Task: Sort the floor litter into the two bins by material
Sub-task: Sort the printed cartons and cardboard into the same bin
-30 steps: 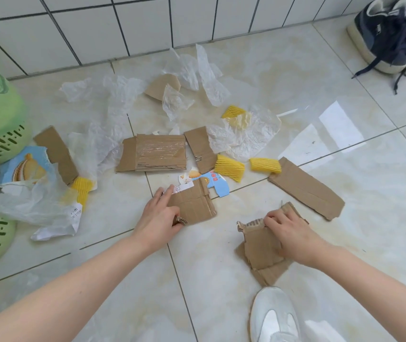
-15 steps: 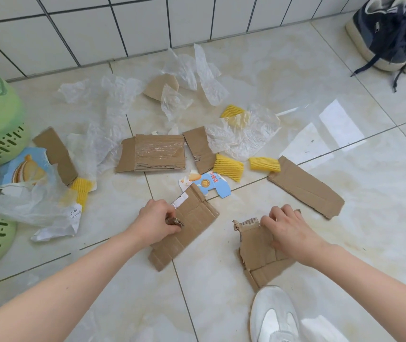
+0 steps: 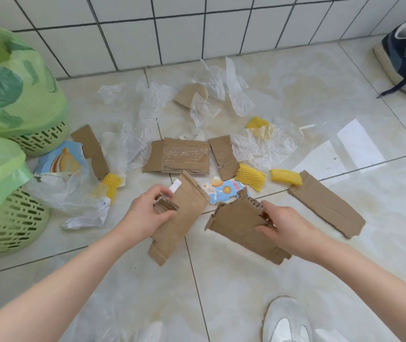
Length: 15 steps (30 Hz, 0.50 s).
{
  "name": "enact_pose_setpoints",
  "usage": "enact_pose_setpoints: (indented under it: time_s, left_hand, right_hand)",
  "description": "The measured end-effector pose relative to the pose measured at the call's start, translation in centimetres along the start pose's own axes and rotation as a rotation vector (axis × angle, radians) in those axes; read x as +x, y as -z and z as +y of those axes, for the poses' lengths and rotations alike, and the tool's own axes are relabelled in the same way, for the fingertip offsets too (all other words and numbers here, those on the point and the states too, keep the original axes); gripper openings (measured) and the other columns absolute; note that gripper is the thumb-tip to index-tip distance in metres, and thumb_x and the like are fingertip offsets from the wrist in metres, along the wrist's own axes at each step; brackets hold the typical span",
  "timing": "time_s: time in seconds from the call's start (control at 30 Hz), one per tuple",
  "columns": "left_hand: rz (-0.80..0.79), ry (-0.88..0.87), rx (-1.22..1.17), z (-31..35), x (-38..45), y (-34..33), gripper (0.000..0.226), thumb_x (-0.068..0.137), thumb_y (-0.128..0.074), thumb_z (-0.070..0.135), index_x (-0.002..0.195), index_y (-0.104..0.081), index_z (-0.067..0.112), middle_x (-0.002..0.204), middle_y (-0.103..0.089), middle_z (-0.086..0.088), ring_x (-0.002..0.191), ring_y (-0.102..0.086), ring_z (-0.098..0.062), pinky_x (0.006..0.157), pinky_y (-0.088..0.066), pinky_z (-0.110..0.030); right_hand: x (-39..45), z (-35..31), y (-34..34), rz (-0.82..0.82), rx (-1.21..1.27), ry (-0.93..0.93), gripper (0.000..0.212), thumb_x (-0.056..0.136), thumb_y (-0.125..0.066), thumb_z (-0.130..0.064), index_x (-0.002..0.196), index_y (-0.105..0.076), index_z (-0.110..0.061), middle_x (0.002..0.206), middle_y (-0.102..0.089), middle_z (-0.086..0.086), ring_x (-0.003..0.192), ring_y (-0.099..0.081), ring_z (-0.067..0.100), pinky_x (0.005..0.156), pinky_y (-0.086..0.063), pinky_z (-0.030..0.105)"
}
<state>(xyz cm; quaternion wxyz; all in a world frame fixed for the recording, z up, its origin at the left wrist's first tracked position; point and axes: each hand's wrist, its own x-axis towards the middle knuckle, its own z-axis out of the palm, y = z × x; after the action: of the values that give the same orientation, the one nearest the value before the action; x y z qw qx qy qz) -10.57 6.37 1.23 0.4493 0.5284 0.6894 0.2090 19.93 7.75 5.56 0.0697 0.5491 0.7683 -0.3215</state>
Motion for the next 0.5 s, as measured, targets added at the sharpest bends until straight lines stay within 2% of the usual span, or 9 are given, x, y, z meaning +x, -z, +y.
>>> enact_pose_setpoints:
  time_s: [0.07, 0.13, 0.2, 0.27, 0.33, 0.4, 0.5]
  left_hand:
    - [0.078, 0.055, -0.092, 0.7, -0.6, 1.4, 0.057, 0.074, -0.079, 0.017, 0.116, -0.047, 0.039, 0.095, -0.062, 0.008, 0.09, -0.058, -0.001, 0.066, -0.044, -0.017]
    - [0.164, 0.082, -0.201, 1.5, -1.2, 2.9, 0.069, 0.074, -0.08, 0.016, 0.124, -0.04, 0.041, 0.092, -0.062, 0.01, 0.088, -0.055, 0.007, 0.067, -0.045, -0.018]
    - [0.245, 0.08, -0.231, 2.3, -2.3, 4.9, 0.064, 0.074, -0.08, 0.014, 0.121, -0.045, 0.038, 0.091, -0.059, 0.019, 0.085, -0.054, 0.013, 0.066, -0.042, -0.01]
    - [0.311, 0.05, -0.213, 2.8, -3.4, 7.2, 0.049, 0.073, -0.079, 0.013, 0.11, -0.053, 0.033, 0.089, -0.061, 0.022, 0.078, -0.056, 0.016, 0.062, -0.041, -0.004]
    - [0.363, 0.025, -0.213, 3.0, -4.6, 9.6, 0.034, 0.073, -0.08, 0.014, 0.096, -0.062, 0.03, 0.083, -0.069, 0.015, 0.076, -0.061, 0.01, 0.067, -0.044, -0.011]
    - [0.431, 0.012, -0.243, 3.1, -5.9, 11.8, 0.026, 0.072, -0.08, 0.015, 0.087, -0.067, 0.031, 0.08, -0.071, 0.019, 0.072, -0.063, 0.006, 0.071, -0.048, -0.021]
    - [0.576, -0.011, -0.283, 3.3, -7.8, 14.9, 0.022, 0.072, -0.08, 0.015, 0.082, -0.068, 0.032, 0.075, -0.07, 0.024, 0.065, -0.061, 0.006, 0.069, -0.051, -0.022]
  right_hand:
    - [0.6, -1.9, 0.3, 0.009, 0.107, 0.018, 0.016, 0.086, -0.057, -0.024, 0.096, -0.052, -0.014, 0.084, -0.065, 0.002, 0.08, -0.06, 0.02, 0.072, -0.05, 0.037]
    - [1.4, -4.5, 0.6, 0.034, 0.212, 0.023, 0.016, 0.083, -0.06, -0.024, 0.097, -0.057, -0.016, 0.086, -0.065, -0.002, 0.079, -0.06, 0.013, 0.068, -0.05, 0.027]
    - [2.4, -7.4, 0.9, 0.099, 0.303, 0.043, 0.014, 0.08, -0.062, -0.022, 0.092, -0.059, -0.016, 0.083, -0.062, -0.005, 0.073, -0.055, 0.007, 0.064, -0.045, 0.022]
    - [3.3, -10.1, 1.4, 0.149, 0.343, 0.072, 0.013, 0.078, -0.061, -0.023, 0.088, -0.058, -0.016, 0.076, -0.058, -0.007, 0.063, -0.048, 0.004, 0.062, -0.042, 0.024]
    - [3.9, -12.7, 2.2, 0.162, 0.327, 0.103, 0.013, 0.078, -0.061, -0.025, 0.088, -0.058, -0.017, 0.072, -0.056, -0.007, 0.061, -0.047, 0.007, 0.063, -0.045, 0.029]
    - [4.6, -15.2, 3.4, 0.176, 0.342, 0.144, 0.015, 0.076, -0.06, -0.028, 0.087, -0.056, -0.018, 0.076, -0.06, -0.006, 0.067, -0.054, 0.014, 0.069, -0.049, 0.036]
    - [5.5, -19.1, 5.2, 0.216, 0.409, 0.21, 0.021, 0.068, -0.055, -0.034, 0.085, -0.057, -0.021, 0.081, -0.067, -0.002, 0.077, -0.064, 0.019, 0.073, -0.055, 0.044]
